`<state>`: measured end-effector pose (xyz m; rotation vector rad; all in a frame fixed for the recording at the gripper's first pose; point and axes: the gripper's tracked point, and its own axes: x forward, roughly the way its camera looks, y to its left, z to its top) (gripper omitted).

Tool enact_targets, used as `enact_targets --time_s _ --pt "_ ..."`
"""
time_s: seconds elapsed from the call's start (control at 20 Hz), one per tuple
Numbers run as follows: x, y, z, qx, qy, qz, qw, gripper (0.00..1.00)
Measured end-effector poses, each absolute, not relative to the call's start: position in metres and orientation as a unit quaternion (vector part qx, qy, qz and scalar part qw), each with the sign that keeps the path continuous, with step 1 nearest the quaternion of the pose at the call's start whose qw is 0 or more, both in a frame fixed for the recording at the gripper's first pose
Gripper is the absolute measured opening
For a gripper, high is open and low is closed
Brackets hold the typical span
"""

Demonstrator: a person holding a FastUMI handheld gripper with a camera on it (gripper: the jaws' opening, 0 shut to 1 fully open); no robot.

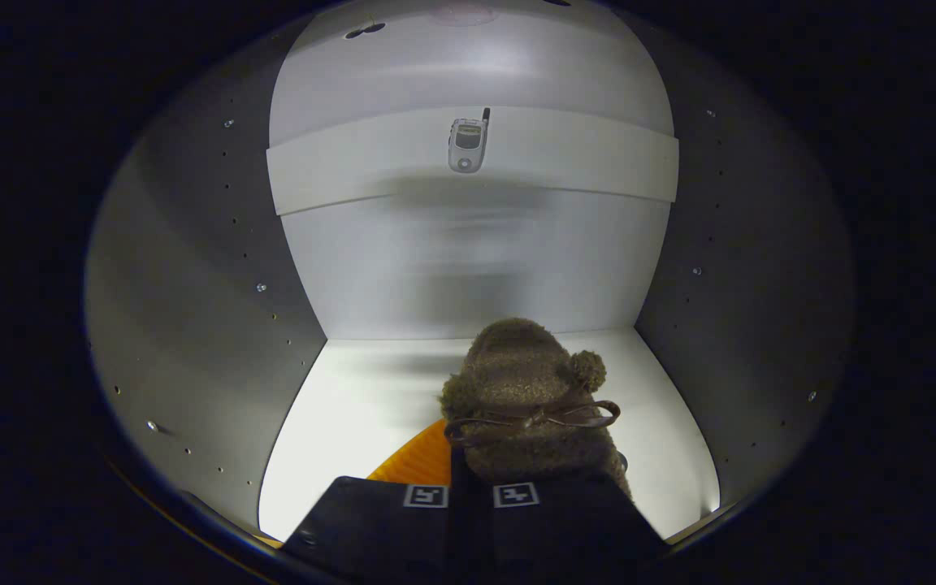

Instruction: Open the shoe cabinet door, grab the shoes and put them into the shoe cabinet, then close the shoe cabinet door.

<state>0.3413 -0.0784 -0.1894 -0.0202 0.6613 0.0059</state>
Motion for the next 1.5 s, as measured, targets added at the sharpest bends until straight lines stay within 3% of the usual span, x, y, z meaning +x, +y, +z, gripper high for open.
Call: enact_targets --time_s 0.1,0.25,0.35,0.45,0.75,0.9,1.05,1.5 --pt "0.34 -0.081 -0.191 -0.01 0.329 0.001 0.944 0.11" --pt "0.336 -0.081 -0.189 -0.013 0.329 0.005 0.944 0.29" --pt "0.332 -0.078 -0.182 -0.006 0.323 0.012 0.946 0.32" --pt "0.325 -0.078 -0.175 -0.006 0.317 0.01 0.949 0.61" --pt "0.282 -0.071 -0.141 0.003 0.288 0.021 0.957 0.84" --pt "0.245 -0.068 -0.11 -0.005 0.252 0.032 0.967 0.87" --pt "0.202 -0.068 -0.083 -0.001 0.214 0.038 0.976 0.98" --pt "0.038 -0.067 -0.015 -0.007 0.15 0.034 0.988 0.98"
